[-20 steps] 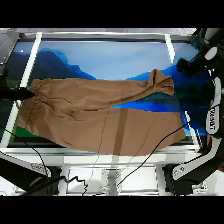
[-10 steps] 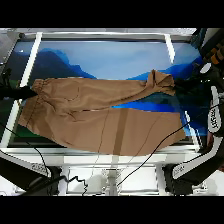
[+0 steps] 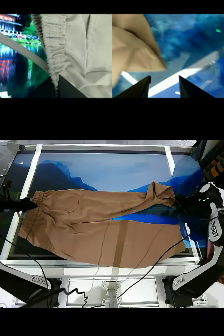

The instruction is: Fold the clothes and pants, and hang the long-sleeved shirts on hangers.

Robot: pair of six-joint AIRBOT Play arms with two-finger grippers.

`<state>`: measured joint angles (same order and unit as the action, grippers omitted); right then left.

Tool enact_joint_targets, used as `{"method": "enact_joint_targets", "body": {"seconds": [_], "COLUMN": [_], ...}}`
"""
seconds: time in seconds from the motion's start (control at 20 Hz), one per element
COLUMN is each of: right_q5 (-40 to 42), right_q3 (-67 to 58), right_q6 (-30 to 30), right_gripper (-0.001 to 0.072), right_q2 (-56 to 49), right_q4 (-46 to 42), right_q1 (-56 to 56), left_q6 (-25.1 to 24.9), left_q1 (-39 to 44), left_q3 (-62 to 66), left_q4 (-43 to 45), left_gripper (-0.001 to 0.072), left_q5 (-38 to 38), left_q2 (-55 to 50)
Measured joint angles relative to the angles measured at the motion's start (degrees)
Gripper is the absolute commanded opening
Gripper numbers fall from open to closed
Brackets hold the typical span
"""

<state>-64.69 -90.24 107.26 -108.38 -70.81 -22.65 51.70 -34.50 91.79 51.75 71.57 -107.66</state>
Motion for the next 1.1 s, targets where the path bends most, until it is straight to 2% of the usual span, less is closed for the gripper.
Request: {"method": "enact_joint_targets", "body": {"seconds": [0.05,0.1,0.2,0.25,0.45,0.65,0.9,1.1], "right_q5": [1.6,3.4,7.0,9.2,13.3,11.4,-1.0,-13.9], "right_q3": [0.3,0.8,1.6,1.9,1.7,-4.2,-19.7,-24.4], "right_q6": [0.4,0.5,0.8,0.9,0.8,-1.5,-3.8,-7.6], "right_gripper": [0.0316,0.0295,0.0085,0.0014,0.0015,0.0014,0.0014,0.0014], "right_q2": [-0.4,-0.8,-1.4,-1.7,-1.9,-0.7,0.2,0.5], "right_q4": [1.2,2.8,4.5,5.4,6.4,6.0,0.3,-4.7], "right_q1": [-0.1,-0.1,-0.1,0.0,0.5,0.8,0.8,1.0], "left_q6": [0.0,0.0,0.0,0.1,2.4,5.5,8.5,12.0], "left_q1": [0.0,0.0,0.0,0.0,0.0,0.0,0.0,0.0], "left_q3": [0.0,0.0,0.0,0.0,0.0,0.1,0.1,0.1], "left_q4": [0.0,0.0,0.0,0.0,0.0,0.0,0.5,6.0], "left_gripper": [0.0028,0.0029,0.0029,0.0029,0.0027,0.0026,0.0026,0.0027], "left_q5": [0.0,0.0,0.0,0.0,-1.1,-7.5,-18.4,-19.1], "left_q2": [0.0,0.0,0.0,0.0,0.2,3.4,10.5,12.2]}}
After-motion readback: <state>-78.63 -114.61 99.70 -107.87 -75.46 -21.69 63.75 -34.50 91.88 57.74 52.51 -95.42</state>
